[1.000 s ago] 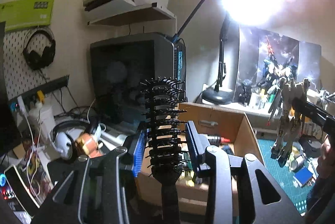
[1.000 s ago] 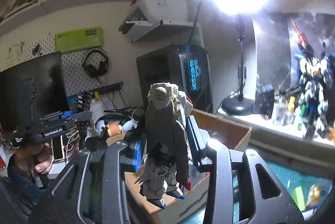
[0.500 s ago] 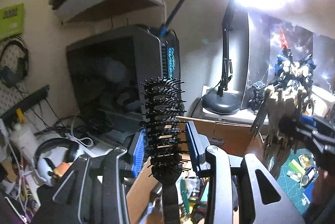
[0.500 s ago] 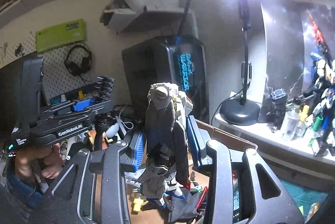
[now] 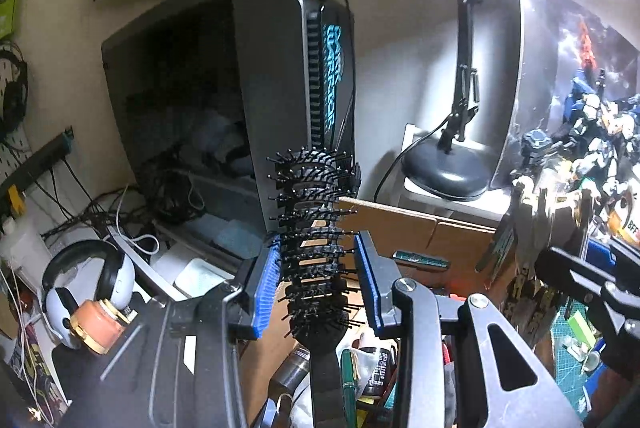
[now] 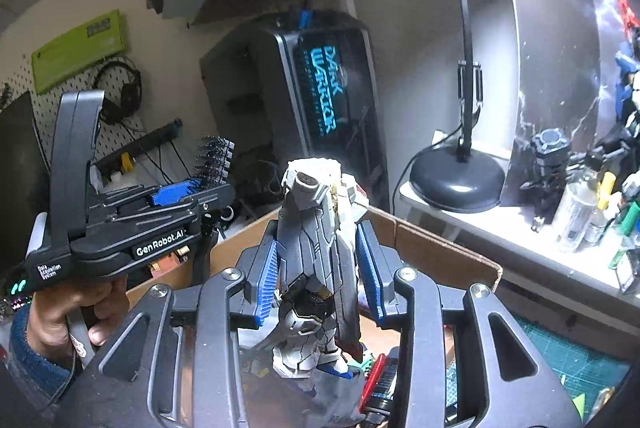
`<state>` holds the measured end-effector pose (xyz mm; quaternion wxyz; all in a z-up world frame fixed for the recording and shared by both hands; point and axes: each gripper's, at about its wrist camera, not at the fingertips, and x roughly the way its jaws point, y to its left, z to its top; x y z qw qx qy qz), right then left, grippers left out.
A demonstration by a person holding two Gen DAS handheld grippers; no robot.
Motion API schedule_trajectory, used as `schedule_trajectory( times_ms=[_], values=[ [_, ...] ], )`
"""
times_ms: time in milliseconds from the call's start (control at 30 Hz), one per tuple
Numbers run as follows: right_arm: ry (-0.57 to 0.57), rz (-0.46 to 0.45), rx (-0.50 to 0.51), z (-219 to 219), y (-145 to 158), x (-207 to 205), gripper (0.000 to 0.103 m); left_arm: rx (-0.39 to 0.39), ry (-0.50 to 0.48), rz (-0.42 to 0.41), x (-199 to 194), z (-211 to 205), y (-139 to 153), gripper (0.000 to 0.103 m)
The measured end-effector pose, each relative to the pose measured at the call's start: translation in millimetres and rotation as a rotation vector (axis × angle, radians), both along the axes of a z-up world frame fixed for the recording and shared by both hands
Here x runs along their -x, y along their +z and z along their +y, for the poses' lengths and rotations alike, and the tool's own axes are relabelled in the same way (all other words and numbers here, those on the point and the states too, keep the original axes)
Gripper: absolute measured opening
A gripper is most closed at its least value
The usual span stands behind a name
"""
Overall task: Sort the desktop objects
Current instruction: 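Lower the hairbrush and figure into the cardboard box, then open both tools to release the hairbrush and figure into the box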
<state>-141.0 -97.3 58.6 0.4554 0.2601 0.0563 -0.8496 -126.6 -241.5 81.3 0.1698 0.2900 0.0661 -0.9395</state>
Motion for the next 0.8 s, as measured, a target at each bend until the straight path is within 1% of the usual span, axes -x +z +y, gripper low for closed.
schedule_trajectory(
  times_ms=[133,300,400,500,533,567,633,667,767,800],
  values=[
    [0.002,-0.044,-0.014,-6,-11,9,0.035,-0.025,0.006,-0.022,10,-6,-10,0.036],
    [-0.013,-0.107,-0.025,-8,-27,23,0.035,-0.032,0.015,-0.044,15,-10,-19,0.037],
    [-0.016,-0.118,-0.035,-10,-30,25,0.036,-0.037,0.02,-0.058,19,-12,-24,0.037],
    [-0.014,-0.108,-0.052,-12,-30,23,0.037,-0.037,0.022,-0.079,21,-11,-27,0.038],
    [-0.014,-0.103,-0.058,-13,-30,22,0.039,-0.04,0.025,-0.085,21,-11,-28,0.04],
    [-0.014,-0.096,-0.044,-11,-29,21,0.046,-0.042,0.029,-0.093,21,-11,-29,0.042],
    [-0.015,-0.081,-0.017,-8,-25,19,0.06,-0.034,0.037,-0.099,19,-9,-29,0.062],
    [-0.021,-0.069,-0.011,-5,-23,18,0.06,-0.02,0.041,-0.09,16,-7,-27,0.064],
    [-0.025,-0.045,0.002,5,-15,11,0.06,-0.003,0.033,-0.082,7,-2,-22,0.066],
    [-0.028,-0.036,0.008,9,-13,7,0.06,-0.004,0.025,-0.085,3,1,-21,0.075]
  ],
)
